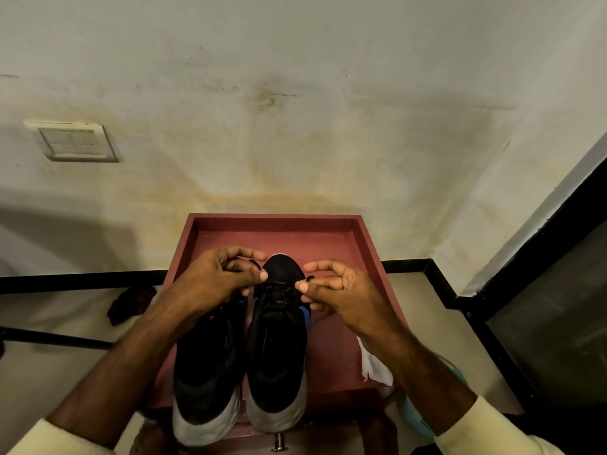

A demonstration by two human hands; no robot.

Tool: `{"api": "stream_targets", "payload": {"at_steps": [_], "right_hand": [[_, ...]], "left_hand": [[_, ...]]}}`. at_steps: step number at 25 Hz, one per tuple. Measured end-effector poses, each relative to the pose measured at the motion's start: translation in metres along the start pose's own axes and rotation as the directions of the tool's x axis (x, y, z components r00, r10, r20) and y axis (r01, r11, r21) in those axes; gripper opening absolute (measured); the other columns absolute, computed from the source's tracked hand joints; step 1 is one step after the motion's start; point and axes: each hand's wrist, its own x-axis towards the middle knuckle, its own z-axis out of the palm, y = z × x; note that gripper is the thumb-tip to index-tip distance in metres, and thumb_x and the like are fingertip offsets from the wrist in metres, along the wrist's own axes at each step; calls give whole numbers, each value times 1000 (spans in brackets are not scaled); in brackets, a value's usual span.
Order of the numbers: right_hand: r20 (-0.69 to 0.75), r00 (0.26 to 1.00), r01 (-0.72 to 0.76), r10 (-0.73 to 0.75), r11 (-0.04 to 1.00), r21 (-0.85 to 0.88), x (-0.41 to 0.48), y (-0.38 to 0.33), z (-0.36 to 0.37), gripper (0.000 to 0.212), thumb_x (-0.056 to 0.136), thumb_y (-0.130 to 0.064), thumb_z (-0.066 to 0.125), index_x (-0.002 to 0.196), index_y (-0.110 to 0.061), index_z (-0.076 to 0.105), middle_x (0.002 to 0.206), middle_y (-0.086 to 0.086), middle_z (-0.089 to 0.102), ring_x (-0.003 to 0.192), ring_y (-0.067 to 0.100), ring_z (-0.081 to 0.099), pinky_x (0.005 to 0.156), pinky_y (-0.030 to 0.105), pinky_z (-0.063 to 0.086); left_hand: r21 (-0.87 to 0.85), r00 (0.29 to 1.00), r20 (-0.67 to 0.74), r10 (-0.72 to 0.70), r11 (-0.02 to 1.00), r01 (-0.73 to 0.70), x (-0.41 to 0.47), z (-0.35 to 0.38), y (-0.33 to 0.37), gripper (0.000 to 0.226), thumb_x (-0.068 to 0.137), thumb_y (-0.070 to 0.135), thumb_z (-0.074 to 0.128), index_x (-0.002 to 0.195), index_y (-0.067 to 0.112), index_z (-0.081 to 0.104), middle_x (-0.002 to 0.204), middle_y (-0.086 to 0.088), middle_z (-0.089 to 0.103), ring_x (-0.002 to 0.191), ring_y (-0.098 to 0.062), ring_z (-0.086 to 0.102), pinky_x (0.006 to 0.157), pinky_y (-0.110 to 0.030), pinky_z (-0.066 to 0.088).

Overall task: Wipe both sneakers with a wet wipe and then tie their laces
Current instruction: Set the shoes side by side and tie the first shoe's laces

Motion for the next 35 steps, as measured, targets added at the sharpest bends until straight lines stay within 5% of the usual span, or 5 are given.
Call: {"api": "stream_targets", "payload": {"at_steps": [8,19,24,30,35], "right_hand": [[18,1000,11,-11,1000,26,1,1,4,21,95,-11,74,115,-12,79,102,9,83,89,14,77,78,18,60],[-45,997,69,-62,983,172,0,-6,10,37,86,-25,81,121,-22,75,112,3,82,111,19,76,96,33,56],[-66,994,99,-86,970,221,1,-5,13,24,92,-9,77,116,-7,77,105,9,83,99,14,79,82,18,59],[-77,960,265,-268,963,-43,4,1,16,16,91,-13,79,107,-16,83,108,-7,80,107,7,75,90,21,59],[-1,983,185,-185,982,38,7,6,21,25,93,-9,77,118,-9,74,95,10,82,93,20,80,86,29,63]], "left_hand": [[-27,999,36,-4,1000,5,-4,1,4,21,91,15,74,107,25,81,81,9,79,70,7,68,75,-19,52],[-114,990,-7,143,983,-143,-9,3,10,38,91,16,72,127,26,71,104,-7,81,77,5,72,96,-26,48],[-60,990,27,137,989,-135,-7,2,6,28,92,22,71,119,25,76,107,5,81,107,-4,73,109,-34,47],[316,972,-10,233,923,-218,-2,2,-1,22,90,37,72,110,45,77,114,14,68,112,0,60,102,-26,45],[190,977,39,211,958,-215,-4,8,3,25,89,25,75,113,30,77,96,11,81,81,9,72,77,-12,51]]}}
